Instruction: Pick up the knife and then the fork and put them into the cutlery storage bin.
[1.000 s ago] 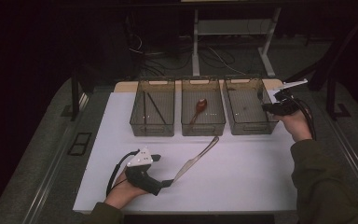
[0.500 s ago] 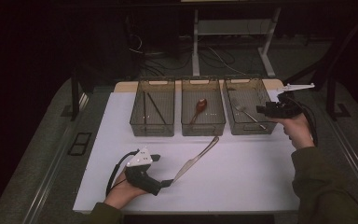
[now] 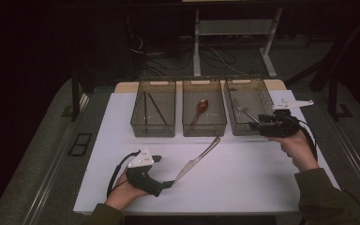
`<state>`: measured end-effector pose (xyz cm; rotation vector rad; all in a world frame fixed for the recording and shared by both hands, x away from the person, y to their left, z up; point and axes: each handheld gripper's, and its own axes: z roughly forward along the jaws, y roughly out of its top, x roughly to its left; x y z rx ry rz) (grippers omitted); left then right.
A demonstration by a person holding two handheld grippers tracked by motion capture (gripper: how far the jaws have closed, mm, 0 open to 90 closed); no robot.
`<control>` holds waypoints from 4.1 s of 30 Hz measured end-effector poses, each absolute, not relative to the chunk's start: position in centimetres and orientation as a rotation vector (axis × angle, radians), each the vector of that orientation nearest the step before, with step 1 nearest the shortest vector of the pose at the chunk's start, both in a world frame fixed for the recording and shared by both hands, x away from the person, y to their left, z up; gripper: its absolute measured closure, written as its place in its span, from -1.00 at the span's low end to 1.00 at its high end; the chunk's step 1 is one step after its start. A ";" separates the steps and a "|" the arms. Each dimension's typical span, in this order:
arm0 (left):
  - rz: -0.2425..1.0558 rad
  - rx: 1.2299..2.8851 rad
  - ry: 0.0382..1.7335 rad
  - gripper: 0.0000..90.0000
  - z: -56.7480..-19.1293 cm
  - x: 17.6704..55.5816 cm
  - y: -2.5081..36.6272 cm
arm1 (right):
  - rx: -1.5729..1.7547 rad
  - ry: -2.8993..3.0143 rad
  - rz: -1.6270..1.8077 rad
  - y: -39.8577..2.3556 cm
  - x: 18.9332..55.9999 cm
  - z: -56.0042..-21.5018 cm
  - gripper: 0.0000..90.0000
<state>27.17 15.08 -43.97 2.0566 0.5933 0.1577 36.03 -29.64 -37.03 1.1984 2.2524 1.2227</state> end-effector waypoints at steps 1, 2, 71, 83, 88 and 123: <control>0.159 2.056 0.591 -1.00 -44.0 27.2 15.1 | 1.191 2.264 1.225 -29.4 35.9 -37.1 0.00; 0.160 2.057 0.591 -1.00 -44.0 27.2 15.2 | 1.175 2.273 1.220 -29.1 35.7 -37.2 0.03; 0.149 2.050 0.604 -1.00 -44.2 27.5 15.3 | 0.914 2.719 0.852 -16.2 38.4 -43.7 0.98; 0.149 2.051 0.600 -1.00 -44.2 27.4 15.3 | 0.874 2.794 0.791 -17.1 37.4 -43.3 0.98; 0.148 2.052 0.599 -1.00 -44.2 27.4 15.3 | 0.833 2.850 0.760 -17.5 36.8 -43.2 0.98; 0.146 2.045 0.594 -1.00 -44.0 27.4 15.4 | 0.502 3.110 0.379 -10.8 38.2 -40.7 0.55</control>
